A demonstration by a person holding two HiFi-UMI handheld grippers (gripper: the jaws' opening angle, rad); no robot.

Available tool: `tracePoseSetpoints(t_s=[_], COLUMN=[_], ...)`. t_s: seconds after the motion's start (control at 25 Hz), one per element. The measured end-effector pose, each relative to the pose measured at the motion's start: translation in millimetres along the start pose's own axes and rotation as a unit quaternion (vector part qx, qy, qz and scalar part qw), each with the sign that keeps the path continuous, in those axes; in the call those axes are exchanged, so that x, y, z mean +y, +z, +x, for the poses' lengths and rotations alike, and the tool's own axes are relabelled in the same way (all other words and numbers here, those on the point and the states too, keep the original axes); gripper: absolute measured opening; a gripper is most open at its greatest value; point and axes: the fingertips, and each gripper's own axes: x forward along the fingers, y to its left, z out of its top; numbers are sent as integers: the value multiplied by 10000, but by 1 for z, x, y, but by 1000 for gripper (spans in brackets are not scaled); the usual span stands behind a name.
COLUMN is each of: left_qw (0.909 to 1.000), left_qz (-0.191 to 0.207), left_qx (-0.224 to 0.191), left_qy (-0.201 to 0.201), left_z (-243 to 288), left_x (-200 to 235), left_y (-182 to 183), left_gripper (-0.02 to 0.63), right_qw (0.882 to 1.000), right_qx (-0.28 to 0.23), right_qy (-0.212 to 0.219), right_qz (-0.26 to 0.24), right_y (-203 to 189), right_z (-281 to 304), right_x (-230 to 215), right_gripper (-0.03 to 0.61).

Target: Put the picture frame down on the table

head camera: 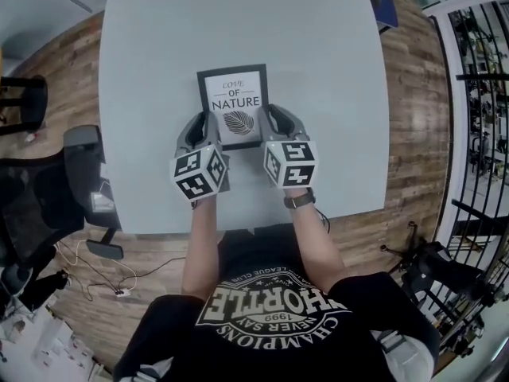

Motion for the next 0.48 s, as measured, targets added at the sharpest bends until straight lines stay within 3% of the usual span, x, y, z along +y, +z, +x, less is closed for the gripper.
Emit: tracePoseSetpoints(t_s=[0.48], left_qw=[9983], left_qz=[-58], left_qx=[584], left_qy=[25], left_z=[33], left_x=[7], left_y=[-42], left_gripper=[66], right_qw=[9984], right_qx=[526], right_qy=[-168], right_qz=[118], right_y=[-42], right_z=[24], right_x=[-24], right_gripper=[67])
